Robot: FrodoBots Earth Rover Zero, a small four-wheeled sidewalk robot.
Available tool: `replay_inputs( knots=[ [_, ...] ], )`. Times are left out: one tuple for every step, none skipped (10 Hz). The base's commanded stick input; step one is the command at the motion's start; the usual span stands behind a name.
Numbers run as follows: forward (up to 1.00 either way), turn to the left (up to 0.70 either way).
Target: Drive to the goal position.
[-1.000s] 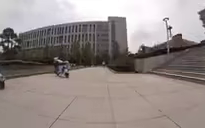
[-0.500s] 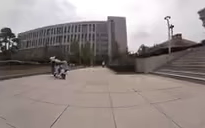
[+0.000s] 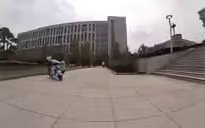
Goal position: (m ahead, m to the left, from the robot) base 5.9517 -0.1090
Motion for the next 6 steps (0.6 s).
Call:
replay_inputs(
  knots=[
    [0.7, 0.02],
    [0.7, 0.02],
    [0.7, 0.01],
    [0.7, 0.02],
    [0.7, 0.01],
    [0.7, 0.02]
  ],
)
